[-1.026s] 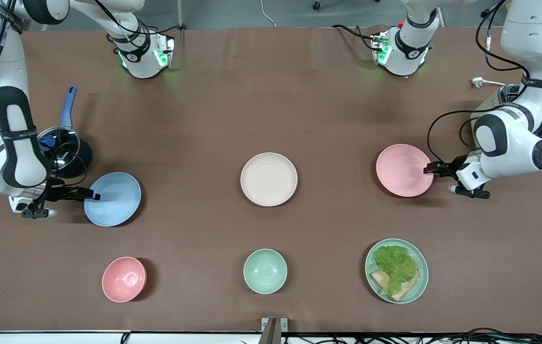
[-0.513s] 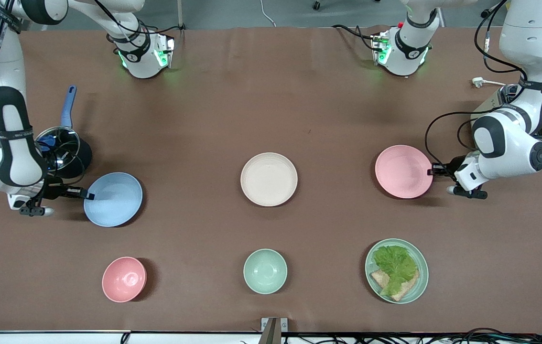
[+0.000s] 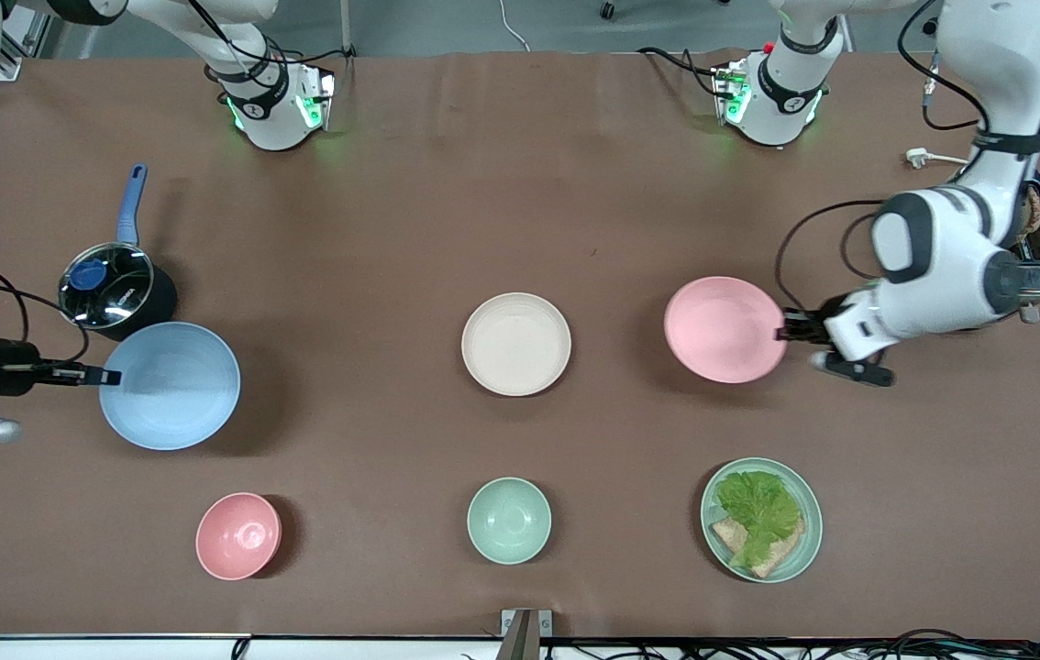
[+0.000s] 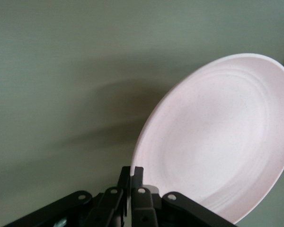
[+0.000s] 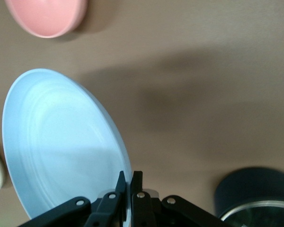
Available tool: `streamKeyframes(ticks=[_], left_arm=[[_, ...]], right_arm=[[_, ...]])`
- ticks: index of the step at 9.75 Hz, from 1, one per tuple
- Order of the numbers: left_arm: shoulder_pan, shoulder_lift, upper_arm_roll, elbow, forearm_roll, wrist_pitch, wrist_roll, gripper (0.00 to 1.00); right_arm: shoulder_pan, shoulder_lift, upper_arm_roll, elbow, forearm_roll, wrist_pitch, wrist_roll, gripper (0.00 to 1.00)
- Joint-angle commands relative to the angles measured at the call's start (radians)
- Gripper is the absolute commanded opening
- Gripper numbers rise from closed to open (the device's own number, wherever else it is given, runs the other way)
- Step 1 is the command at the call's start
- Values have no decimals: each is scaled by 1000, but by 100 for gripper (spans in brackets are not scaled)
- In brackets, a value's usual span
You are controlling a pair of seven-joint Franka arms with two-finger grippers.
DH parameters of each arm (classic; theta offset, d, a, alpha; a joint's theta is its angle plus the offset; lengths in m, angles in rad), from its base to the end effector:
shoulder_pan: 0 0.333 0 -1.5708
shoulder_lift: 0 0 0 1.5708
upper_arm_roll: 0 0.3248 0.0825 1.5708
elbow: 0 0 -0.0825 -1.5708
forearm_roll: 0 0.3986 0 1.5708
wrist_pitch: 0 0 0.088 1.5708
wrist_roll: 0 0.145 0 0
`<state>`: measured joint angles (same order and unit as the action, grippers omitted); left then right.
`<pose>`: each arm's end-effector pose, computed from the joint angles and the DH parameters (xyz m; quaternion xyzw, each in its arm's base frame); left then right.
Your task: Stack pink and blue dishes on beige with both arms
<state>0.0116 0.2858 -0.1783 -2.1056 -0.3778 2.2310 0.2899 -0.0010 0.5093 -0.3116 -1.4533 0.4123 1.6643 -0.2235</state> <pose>0.5585 -0.1175 0.2354 0.9786 -0.0961 -0.0689 0.1682 0.6661 -0.1277 0.3520 -0.9798 0.0825 0.0963 0.1545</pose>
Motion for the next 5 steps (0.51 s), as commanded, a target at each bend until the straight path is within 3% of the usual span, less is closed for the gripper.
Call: streamKeyframes(ticks=[1, 3, 5], left_arm=[[5, 88, -158, 24, 0, 80, -192, 1], [-5, 171, -294, 76, 84, 206, -440, 1], [-7, 300, -416, 177, 327, 213, -781, 1]], right_arm=[[62, -116, 29, -6, -27, -55, 164, 1], [72, -230, 170, -7, -33, -49, 335, 1], [84, -247, 288, -12, -36, -32, 456, 1]])
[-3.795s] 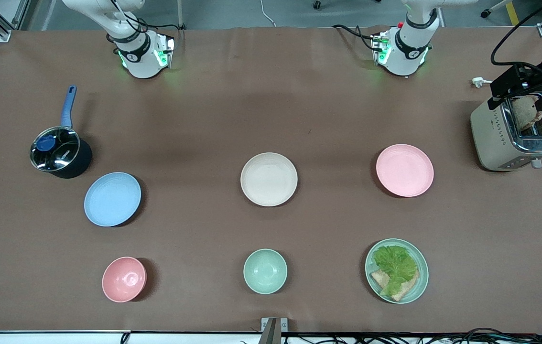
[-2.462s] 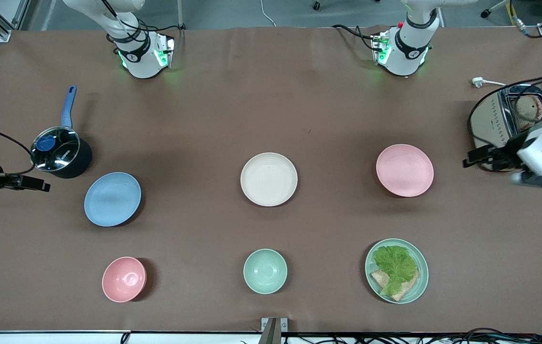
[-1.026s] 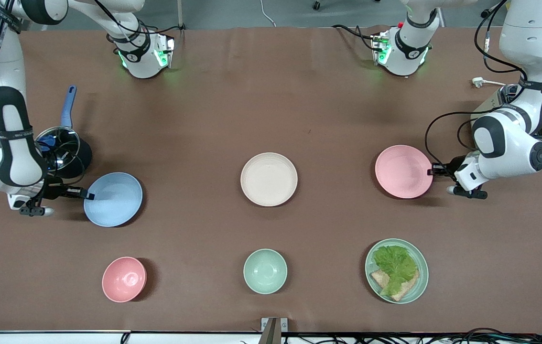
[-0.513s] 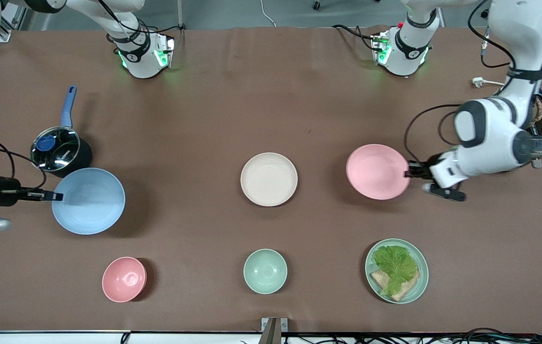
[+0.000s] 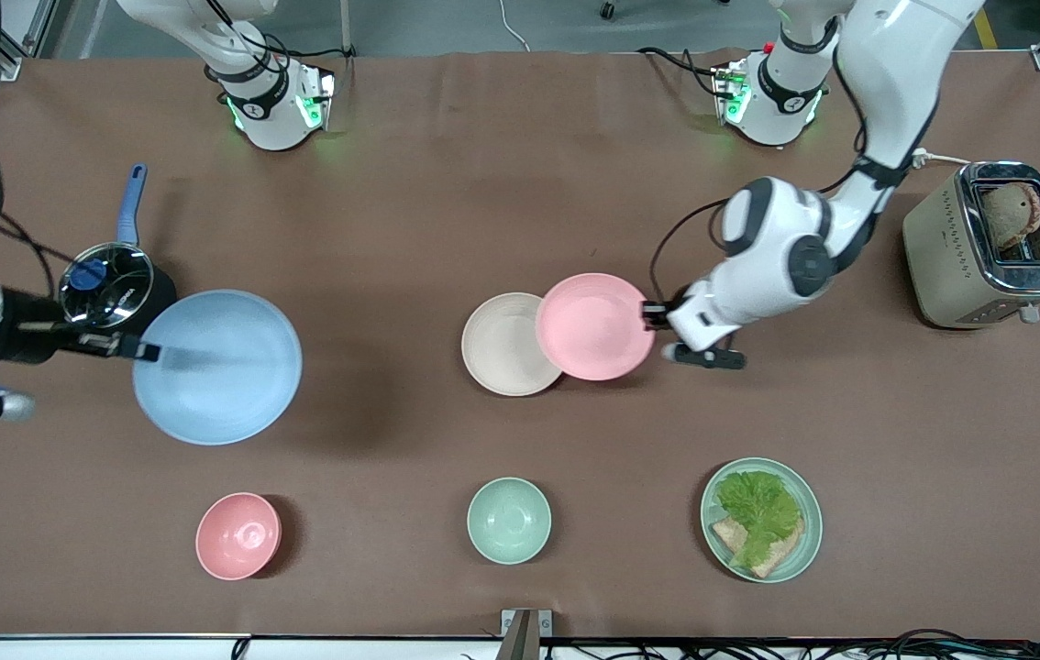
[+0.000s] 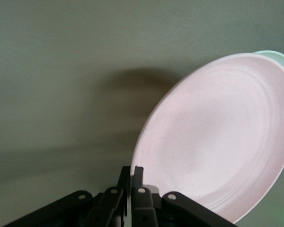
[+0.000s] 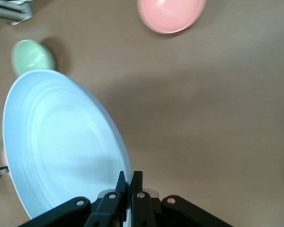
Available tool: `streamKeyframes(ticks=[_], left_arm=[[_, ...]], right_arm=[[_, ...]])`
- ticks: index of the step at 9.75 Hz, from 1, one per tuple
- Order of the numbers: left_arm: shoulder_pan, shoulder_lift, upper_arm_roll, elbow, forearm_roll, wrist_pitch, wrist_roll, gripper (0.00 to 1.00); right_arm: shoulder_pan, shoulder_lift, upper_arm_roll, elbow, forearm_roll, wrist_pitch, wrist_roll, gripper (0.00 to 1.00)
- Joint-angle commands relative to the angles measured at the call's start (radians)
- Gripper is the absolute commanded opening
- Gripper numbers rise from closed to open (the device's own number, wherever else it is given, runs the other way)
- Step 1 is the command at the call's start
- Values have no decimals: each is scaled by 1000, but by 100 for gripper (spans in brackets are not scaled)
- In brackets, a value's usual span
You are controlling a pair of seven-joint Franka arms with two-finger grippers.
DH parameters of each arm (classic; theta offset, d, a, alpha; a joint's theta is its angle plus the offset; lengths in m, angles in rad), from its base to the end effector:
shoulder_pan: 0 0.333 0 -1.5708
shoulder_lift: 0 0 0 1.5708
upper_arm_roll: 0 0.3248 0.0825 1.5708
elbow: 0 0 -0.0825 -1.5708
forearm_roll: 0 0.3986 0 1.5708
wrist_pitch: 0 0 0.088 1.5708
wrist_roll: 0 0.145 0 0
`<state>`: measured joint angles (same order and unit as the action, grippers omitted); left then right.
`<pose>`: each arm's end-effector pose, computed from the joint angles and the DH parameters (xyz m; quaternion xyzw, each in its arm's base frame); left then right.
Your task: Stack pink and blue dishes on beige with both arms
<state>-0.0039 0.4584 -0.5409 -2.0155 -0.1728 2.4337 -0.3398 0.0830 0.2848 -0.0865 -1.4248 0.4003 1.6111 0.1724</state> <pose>0.5293 -0.3240 0.2177 0.9853 -0.0122 -0.0681 0.1564 0.6513 0.0593 0.5055 -0.9760 0.1027 0.0634 0.1814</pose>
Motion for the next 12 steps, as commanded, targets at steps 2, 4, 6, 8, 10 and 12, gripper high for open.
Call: streamKeyframes(ticks=[2, 4, 6, 8, 10, 12], left_arm=[[2, 247, -138, 182, 331, 10, -405, 1], [-22, 304, -160, 222, 447, 10, -539, 3], [-33, 306, -160, 224, 461, 10, -579, 34], [-22, 261, -159, 242, 466, 1, -573, 100], [-19, 119, -110, 195, 464, -62, -539, 100], [-18, -71, -13, 163, 464, -238, -477, 100]], right_arm=[[71, -15, 91, -119, -24, 117, 79, 1], [129, -12, 96, -196, -21, 193, 82, 1], [136, 6, 131, -255, -15, 248, 84, 1], [136, 22, 189, -334, -12, 361, 85, 1], [139, 37, 241, -405, -2, 458, 90, 1], [141, 62, 299, -482, 69, 617, 90, 1]])
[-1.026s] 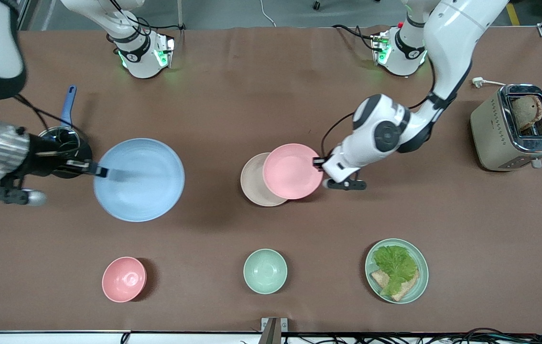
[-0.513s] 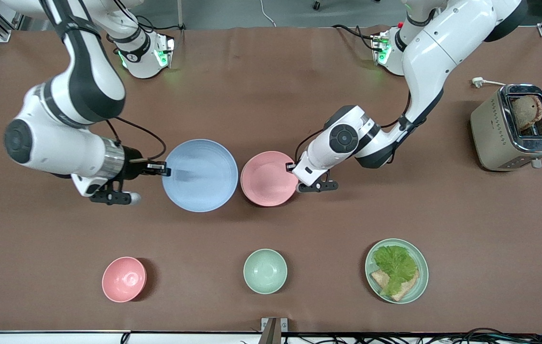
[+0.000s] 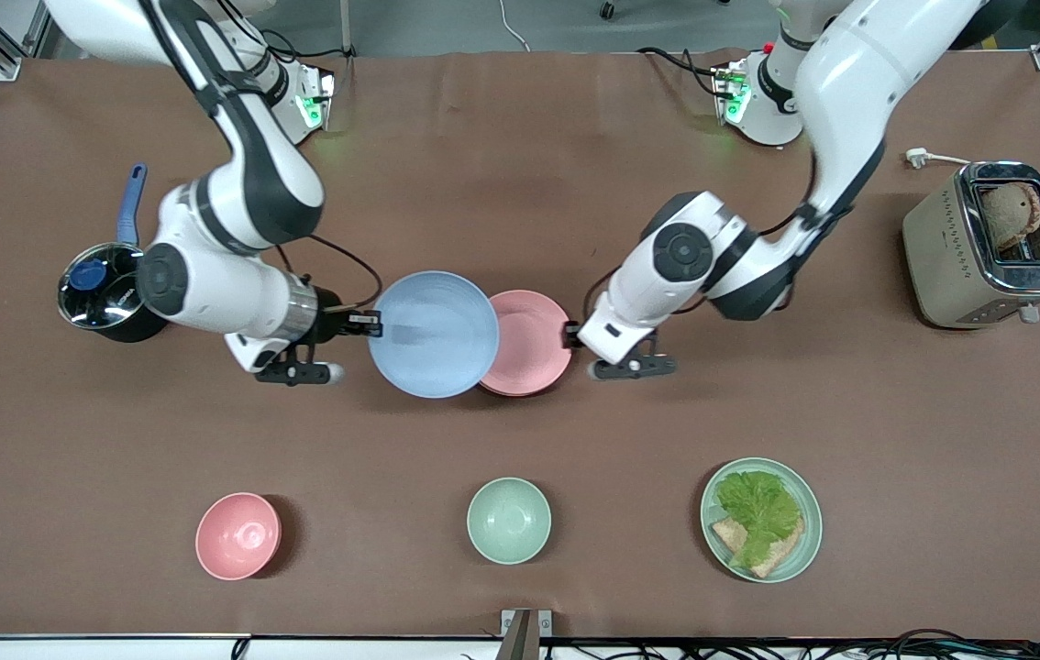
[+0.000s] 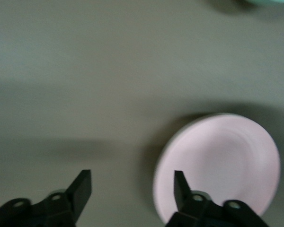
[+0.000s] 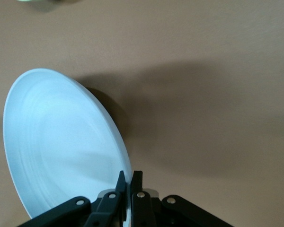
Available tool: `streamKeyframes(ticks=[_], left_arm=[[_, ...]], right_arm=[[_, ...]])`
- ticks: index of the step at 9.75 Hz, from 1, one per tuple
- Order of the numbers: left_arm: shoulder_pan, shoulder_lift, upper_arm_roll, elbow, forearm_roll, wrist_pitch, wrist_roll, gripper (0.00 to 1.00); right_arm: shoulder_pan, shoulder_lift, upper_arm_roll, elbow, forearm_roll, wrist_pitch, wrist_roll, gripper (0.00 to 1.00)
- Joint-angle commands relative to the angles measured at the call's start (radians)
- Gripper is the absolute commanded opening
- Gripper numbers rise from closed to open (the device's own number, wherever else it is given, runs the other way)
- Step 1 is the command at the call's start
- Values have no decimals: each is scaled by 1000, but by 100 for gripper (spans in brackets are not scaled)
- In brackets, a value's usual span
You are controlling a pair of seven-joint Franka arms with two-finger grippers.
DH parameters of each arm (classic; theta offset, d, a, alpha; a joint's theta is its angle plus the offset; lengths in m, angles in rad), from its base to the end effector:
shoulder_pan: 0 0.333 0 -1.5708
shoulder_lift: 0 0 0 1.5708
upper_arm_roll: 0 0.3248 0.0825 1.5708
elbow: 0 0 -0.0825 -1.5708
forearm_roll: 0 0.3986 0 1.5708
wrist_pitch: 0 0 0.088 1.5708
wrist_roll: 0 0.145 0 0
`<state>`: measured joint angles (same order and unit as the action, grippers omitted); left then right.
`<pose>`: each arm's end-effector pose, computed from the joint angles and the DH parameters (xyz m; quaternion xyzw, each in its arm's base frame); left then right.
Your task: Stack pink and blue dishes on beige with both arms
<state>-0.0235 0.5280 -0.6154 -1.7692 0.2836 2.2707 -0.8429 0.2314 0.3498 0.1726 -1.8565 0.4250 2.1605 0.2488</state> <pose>0.5714 -0.3688 0.2777 0.9971 0.0524 0.0076 0.0539 0.5825 0.2760 0.3008 -0.9779 0.0495 0.0860 0.1838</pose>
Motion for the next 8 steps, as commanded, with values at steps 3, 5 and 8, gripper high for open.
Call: streamKeyframes(ticks=[3, 5, 8], left_arm=[[13, -311, 225, -73, -20, -220, 333, 100], [10, -426, 351, -69, -166, -233, 512, 100], [4, -493, 482, 86, -244, -460, 740, 100]], right_arm=[[35, 63, 74, -65, 95, 184, 32, 2], [63, 109, 103, -102, 101, 327, 43, 2], [78, 133, 116, -128, 101, 390, 43, 3]])
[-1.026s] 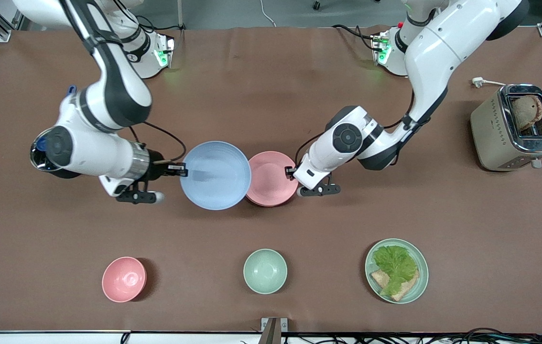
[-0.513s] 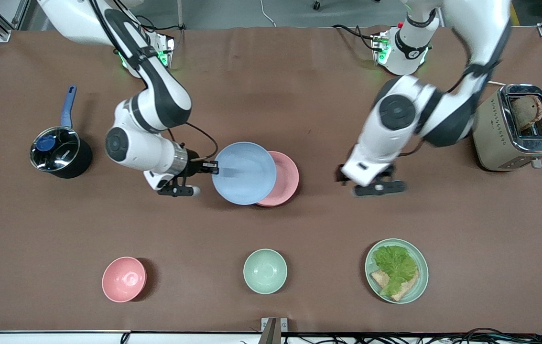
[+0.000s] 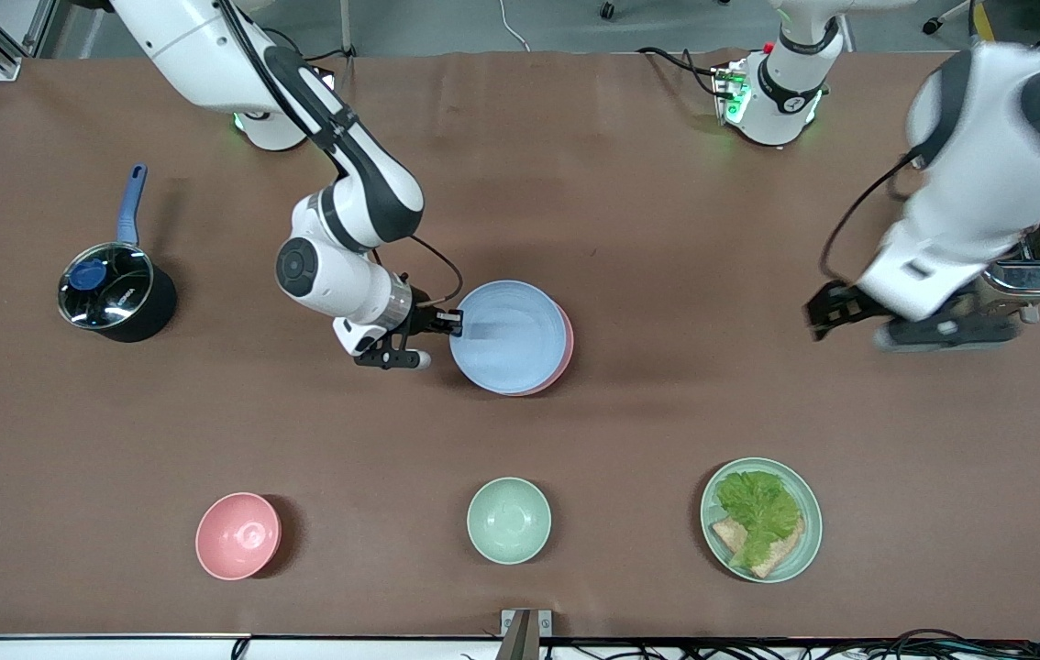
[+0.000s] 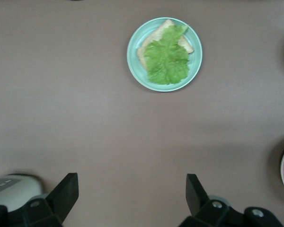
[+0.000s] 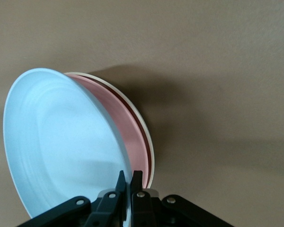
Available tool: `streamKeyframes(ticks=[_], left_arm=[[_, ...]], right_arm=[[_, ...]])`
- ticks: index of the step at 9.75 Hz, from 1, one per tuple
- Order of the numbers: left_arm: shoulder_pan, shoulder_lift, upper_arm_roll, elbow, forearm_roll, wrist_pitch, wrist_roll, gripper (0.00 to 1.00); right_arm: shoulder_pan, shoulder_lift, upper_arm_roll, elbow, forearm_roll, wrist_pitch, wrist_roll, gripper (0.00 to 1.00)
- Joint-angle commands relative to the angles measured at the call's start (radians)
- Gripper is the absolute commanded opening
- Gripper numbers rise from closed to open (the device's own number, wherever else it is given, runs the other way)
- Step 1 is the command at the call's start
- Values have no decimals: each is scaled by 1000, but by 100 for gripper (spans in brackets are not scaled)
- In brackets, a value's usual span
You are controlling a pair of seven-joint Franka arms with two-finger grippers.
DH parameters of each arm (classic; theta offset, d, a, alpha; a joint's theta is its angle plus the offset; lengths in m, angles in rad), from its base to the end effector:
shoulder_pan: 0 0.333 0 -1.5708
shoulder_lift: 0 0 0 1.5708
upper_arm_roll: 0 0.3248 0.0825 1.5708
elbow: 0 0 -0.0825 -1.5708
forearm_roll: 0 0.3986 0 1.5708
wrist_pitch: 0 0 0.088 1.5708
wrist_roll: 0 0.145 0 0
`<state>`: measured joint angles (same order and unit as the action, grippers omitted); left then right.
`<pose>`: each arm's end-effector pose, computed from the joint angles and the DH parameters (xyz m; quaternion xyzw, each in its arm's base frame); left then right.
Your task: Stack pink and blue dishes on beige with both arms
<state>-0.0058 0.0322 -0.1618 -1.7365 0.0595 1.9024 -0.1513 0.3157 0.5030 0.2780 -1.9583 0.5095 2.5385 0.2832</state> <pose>0.5992 -0.0938 0.5259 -0.9973 0.0157 -0.0703 0.0152 0.5347 0.3632 0.1952 -0.9734 0.0692 0.0595 0.2103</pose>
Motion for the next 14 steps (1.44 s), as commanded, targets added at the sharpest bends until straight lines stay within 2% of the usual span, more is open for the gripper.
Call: streamKeyframes(ticks=[1, 2, 3, 4, 6, 7, 8, 9, 11, 12, 13, 14], left_arm=[[-14, -1, 54, 121, -21, -188, 86, 100], [-16, -32, 100, 141, -42, -237, 116, 100], [-17, -81, 143, 137, -76, -267, 162, 100], [-11, -109, 159, 131, -78, -311, 186, 100], [-11, -115, 168, 147, -75, -371, 179, 100], [-11, -101, 170, 202, -78, -378, 179, 100], [-19, -62, 177, 263, -76, -400, 179, 100], [-29, -31, 182, 303, -76, -420, 177, 100], [-49, -29, 212, 296, -76, -424, 153, 100], [-63, -34, 226, 289, -81, -433, 119, 100], [-62, -35, 226, 287, -81, -433, 118, 100], [-56, -40, 225, 275, -81, -436, 116, 100]], right_arm=[[6, -20, 10, -37, 17, 14, 8, 3], [9, -18, 10, -46, 17, 19, 8, 8], [11, -14, 9, -47, 17, 19, 7, 24], [10, -12, 10, -48, 17, 14, 10, 99], [11, -52, 9, -45, 8, 0, 126, 100], [10, -134, 6, -54, -6, -7, 154, 100], [-12, -220, -3, -63, -70, -77, 156, 100], [-80, -303, -5, -54, -176, -198, 157, 100], [-189, -452, -8, 13, -433, -465, 200, 100], [-226, -481, -37, 77, -500, -559, 200, 100], [-240, -488, -113, 167, -526, -654, 191, 100], [-234, -486, -216, 241, -528, -716, 132, 100]])
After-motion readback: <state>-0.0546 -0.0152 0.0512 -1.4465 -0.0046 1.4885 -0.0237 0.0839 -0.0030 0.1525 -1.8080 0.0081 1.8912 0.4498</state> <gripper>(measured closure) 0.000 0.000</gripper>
